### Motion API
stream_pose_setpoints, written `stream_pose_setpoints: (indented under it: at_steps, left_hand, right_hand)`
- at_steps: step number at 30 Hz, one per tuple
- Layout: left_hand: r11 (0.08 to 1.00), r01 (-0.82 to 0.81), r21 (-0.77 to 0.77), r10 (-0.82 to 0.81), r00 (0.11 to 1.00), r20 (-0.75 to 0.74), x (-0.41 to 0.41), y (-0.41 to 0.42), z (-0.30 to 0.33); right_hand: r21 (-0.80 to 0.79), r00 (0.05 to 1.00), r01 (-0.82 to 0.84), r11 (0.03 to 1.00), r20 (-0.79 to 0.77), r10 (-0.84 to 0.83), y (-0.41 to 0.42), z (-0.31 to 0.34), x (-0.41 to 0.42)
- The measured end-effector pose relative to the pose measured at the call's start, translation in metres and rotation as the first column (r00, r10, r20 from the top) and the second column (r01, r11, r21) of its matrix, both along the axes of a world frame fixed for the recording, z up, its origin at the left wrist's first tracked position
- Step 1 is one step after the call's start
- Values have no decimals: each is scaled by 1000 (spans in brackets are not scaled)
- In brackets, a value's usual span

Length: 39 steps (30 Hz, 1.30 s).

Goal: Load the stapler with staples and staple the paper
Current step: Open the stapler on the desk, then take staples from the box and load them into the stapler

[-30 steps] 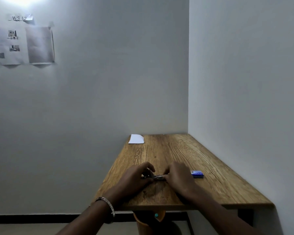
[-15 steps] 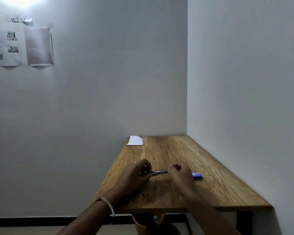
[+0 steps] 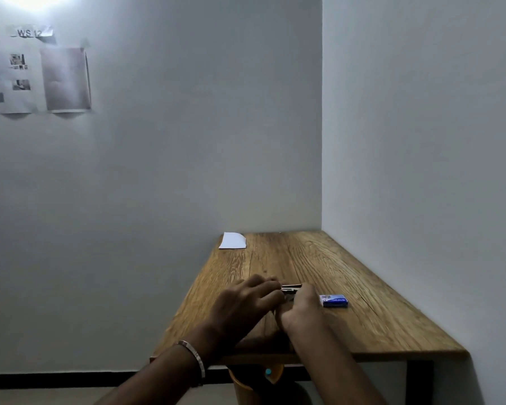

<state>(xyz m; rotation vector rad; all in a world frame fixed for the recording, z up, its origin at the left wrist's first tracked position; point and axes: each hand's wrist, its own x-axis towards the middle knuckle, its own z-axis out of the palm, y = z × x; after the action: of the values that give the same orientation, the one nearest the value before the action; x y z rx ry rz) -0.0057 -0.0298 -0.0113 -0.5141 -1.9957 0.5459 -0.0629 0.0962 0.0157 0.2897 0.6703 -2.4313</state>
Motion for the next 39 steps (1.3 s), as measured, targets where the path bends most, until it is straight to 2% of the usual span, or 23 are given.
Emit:
stream_pose_setpoints:
  at_steps: [2,5,7,10,12,15,17,20,23,26,34,39]
  left_hand:
    - [995,-43,90,39,998,43,3,1,4]
    - [928,-141,344,100,986,134,3,3,5]
    - [801,-188,569,100,978,183,0,2,6]
    - [554,-185,812,-7,974,226,-7,-7,3]
    - [417,-184,890,-92,966,243,-11,-11,2]
    - [326,-205,923,-188,943,276,-16,-18,-4]
    - [314,-233,920,-219,925,309,-17,-20,-7]
    - [341,-276,899,-228,903,364,-17,-22,-11]
    - [387,-317,866,-225,878,423,-16,-23,-15]
    - [436,-340,833,-207,863,461,-16,-26,-18]
    - [495,-350,795,-189,850,492,-15,-28,-20]
    - [490,-352,797,-201,845,496,-17,-29,-21]
  right_hand:
    - [28,1000,18,999,-25,-17,-4,-3,-4]
    - [128,990,-15,992,-135,32,-7,-8,-10]
    - [178,977,-38,983,-200,74,-6,-8,-14]
    - [384,947,-30,923,-284,149,-3,-6,-27]
    - [530,922,-38,847,-309,234,1,-6,-38]
    - [674,859,-44,738,-352,373,11,-3,-53]
    - [770,792,4,638,-392,468,20,1,-63]
    - [877,662,171,448,-439,607,36,13,-78]
    - [904,548,324,278,-419,724,48,20,-93]
    - [877,503,451,168,-405,763,58,20,-109]
    - [754,438,657,-1,-381,814,77,-2,-137]
    - [659,391,751,36,-488,780,75,-20,-141]
